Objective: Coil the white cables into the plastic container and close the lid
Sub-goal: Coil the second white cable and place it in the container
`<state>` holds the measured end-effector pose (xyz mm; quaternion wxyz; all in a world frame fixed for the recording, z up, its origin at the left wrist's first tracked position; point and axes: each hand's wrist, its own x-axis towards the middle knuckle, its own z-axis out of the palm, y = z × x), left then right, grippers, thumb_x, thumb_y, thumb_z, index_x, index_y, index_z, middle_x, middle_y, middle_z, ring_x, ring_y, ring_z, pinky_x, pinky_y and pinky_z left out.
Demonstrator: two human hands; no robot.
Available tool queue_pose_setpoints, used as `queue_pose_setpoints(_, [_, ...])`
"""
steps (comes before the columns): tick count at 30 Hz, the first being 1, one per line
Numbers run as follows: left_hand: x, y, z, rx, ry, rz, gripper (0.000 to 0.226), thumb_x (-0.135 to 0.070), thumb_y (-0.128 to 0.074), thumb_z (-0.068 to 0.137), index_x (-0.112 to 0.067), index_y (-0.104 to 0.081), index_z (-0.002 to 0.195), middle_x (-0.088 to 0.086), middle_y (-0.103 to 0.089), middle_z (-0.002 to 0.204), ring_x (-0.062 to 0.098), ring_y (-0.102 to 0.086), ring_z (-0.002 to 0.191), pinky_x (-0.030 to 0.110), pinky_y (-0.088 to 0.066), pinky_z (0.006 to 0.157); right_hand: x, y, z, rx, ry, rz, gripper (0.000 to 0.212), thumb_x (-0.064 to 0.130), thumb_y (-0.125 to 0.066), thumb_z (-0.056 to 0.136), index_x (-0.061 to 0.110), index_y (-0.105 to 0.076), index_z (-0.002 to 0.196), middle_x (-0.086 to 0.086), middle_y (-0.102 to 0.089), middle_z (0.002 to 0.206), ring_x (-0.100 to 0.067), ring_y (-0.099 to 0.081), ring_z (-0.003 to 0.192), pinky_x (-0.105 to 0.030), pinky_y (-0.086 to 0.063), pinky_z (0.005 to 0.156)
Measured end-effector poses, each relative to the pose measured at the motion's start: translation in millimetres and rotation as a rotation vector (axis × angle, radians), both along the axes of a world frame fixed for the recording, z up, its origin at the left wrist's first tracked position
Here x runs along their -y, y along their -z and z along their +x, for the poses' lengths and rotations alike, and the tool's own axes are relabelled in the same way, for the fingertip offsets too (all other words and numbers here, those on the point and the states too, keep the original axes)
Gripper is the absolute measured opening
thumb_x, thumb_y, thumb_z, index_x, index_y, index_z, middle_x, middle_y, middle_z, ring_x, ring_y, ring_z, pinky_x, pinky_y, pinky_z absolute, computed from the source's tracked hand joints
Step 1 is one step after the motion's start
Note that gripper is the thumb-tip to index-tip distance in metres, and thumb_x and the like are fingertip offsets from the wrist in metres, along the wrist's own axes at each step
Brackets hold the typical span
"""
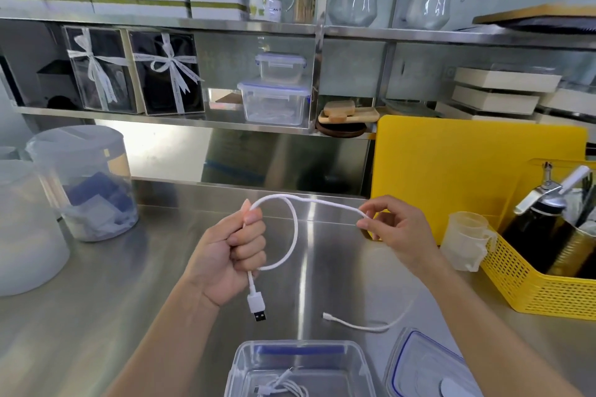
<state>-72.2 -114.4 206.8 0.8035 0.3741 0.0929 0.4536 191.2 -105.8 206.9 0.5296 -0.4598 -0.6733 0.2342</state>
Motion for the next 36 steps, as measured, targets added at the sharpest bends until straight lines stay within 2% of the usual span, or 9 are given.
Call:
queue_pose_setpoints(5, [-12.2, 4.5, -11.4, 0.271, 0.147, -0.056, 0.047, -0.025, -0.019, 0.102, 0.001, -0.057, 0.098, 0.003, -0.037, 0.066, 0.015, -0.033, 0.056, 0.025, -0.026, 0.054, -1.7, 5.4, 7.5, -0.029, 0.164, 0.161, 0.028, -0.003, -0.067, 0.077, 0.024, -0.063, 0.077, 0.007, -0.061, 0.069, -0.001, -0.049, 0.053, -0.008, -0.037, 0.05])
queue_pose_setpoints(10, [-6.6, -8.9, -5.4, 0.239, 0.004, -0.092, 0.026, -0.019, -0.046, 0.092, -0.005, -0.061, 0.076, -0.002, -0.031, 0.053, 0.01, -0.025, 0.045, 0.021, -0.029, 0.041, -8.4, 15.3, 6.4, 0.693, 0.326, 0.467, 0.017, 0.02, -0.052, 0.084, 0.014, -0.066, 0.076, -0.001, -0.065, 0.076, -0.01, -0.054, 0.063, -0.026, -0.043, 0.044])
queue_pose_setpoints(12, [1.9, -15.2, 0.7, 0.135, -0.267, -0.175, 0.025, -0.019, -0.054, 0.083, -0.012, -0.055, 0.059, -0.007, -0.029, 0.043, 0.005, -0.022, 0.038, 0.015, -0.037, 0.036, -8.5, 17.9, 0.1, 0.976, 0.273, 0.376, 0.007, 0.015, -0.057, 0.082, 0.016, -0.063, 0.081, 0.0, -0.063, 0.083, -0.02, -0.057, 0.057, -0.031, -0.038, 0.039])
queue_pose_setpoints(14, [5.6, -19.9, 8.2, 0.077, -0.402, -0.18, 0.037, -0.021, -0.042, 0.094, -0.012, -0.05, 0.06, -0.004, -0.037, 0.042, 0.006, -0.038, 0.035, 0.028, -0.057, 0.048, -4.2, 20.4, -10.8, 1.126, 0.127, 0.288, 0.009, 0.008, -0.063, 0.08, 0.015, -0.064, 0.086, -0.002, -0.061, 0.086, -0.025, -0.058, 0.057, -0.032, -0.035, 0.041])
queue_pose_setpoints(17, [8.0, -21.0, 14.6, -0.028, -0.466, -0.121, 0.042, -0.024, -0.032, 0.101, -0.011, -0.049, 0.064, 0.006, -0.057, 0.048, 0.017, -0.064, 0.052, 0.054, -0.057, 0.072, 10.2, 16.1, -27.8, 1.075, -0.061, 0.333, 0.005, 0.012, -0.064, 0.074, 0.015, -0.067, 0.077, 0.001, -0.064, 0.074, -0.021, -0.059, 0.052, -0.025, -0.027, 0.038])
queue_pose_setpoints(22, [7.7, -14.1, 22.6, -0.156, -0.457, -0.037, 0.039, -0.029, -0.031, 0.1, -0.011, -0.047, 0.069, 0.016, -0.074, 0.077, 0.028, -0.073, 0.082, 0.05, -0.059, 0.073, 30.8, -4.4, -57.1, 0.938, -0.259, 0.429, 0.006, 0.012, -0.063, 0.077, 0.017, -0.066, 0.079, 0.004, -0.068, 0.078, -0.013, -0.06, 0.063, -0.024, -0.044, 0.044])
queue_pose_setpoints(26, [16.9, -9.9, 34.6, -0.304, -0.441, -0.01, 0.036, -0.03, -0.032, 0.1, -0.01, -0.047, 0.074, 0.012, -0.073, 0.071, 0.023, -0.07, 0.061, 0.031, -0.056, 0.049, 33.5, -23.0, -68.1, 0.829, -0.239, 0.445, 0.021, 0.022, -0.048, 0.085, 0.02, -0.068, 0.083, 0.004, -0.072, 0.094, -0.009, -0.065, 0.083, -0.023, -0.048, 0.049])
queue_pose_setpoints(32, [23.5, -7.3, 47.4, -0.48, -0.469, 0.094, 0.04, -0.034, -0.032, 0.1, -0.004, -0.056, 0.087, 0.011, -0.063, 0.067, 0.018, -0.063, 0.059, 0.031, -0.053, 0.053, 33.7, -31.1, -79.7, 0.77, -0.108, 0.523, 0.019, 0.023, -0.054, 0.084, 0.015, -0.068, 0.076, -0.001, -0.067, 0.073, -0.012, -0.058, 0.06, -0.017, -0.041, 0.047])
queue_pose_setpoints(36, [31.7, -12.2, 51.0, -0.546, -0.416, 0.097, 0.047, -0.03, -0.031, 0.101, -0.01, -0.051, 0.064, 0.001, -0.048, 0.045, 0.006, -0.035, 0.034, 0.016, -0.03, 0.033, 33.6, -39.0, -74.3, 0.748, -0.018, 0.469, 0.024, 0.037, -0.058, 0.079, 0.015, -0.062, 0.069, 0.001, -0.059, 0.063, -0.007, -0.041, 0.054, -0.017, -0.03, 0.044])
